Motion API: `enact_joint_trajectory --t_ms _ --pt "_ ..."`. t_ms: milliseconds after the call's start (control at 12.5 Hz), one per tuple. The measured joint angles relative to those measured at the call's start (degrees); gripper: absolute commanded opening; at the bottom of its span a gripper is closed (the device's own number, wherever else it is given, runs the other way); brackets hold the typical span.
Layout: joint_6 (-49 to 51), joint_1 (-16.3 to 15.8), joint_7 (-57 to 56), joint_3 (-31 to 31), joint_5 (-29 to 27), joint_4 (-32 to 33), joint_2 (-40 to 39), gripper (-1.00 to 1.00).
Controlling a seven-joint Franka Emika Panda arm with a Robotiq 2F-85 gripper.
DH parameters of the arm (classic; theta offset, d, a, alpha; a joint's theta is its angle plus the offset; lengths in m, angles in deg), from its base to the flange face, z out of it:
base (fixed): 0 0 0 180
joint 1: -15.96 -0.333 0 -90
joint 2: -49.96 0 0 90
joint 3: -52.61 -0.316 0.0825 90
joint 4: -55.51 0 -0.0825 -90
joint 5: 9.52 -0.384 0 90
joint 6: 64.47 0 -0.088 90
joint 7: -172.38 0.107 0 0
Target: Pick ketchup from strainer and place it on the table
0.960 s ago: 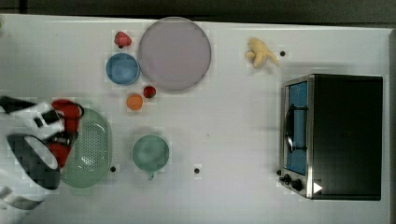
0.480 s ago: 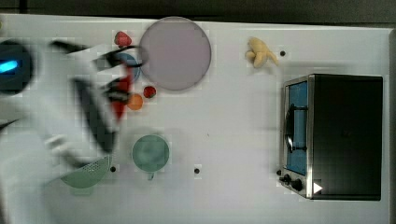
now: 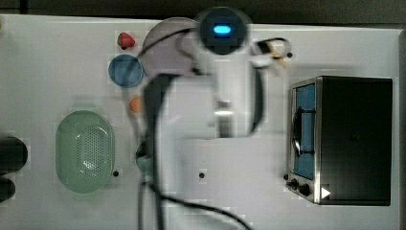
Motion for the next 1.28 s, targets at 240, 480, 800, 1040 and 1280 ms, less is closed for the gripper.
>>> enact_joint_trajectory --t_ms 240,480,800,1040,1280 --pt "-2.8 2.1 -2.2 5.5 -0.4 2.8 0.0 0.19" --pt "-11.8 3.7 -2.8 6.2 -0.2 11.1 0.5 0.19" --pt "-18.5 2.7 -3.5 3.1 -0.3 20.9 -0.6 0.19" --pt "-25.4 -0.2 -3.9 2.1 -0.2 26.6 -0.7 0.19" --pt "-33.5 -1.0 -3.9 0.8 -0.6 31.1 -2.2 0.46"
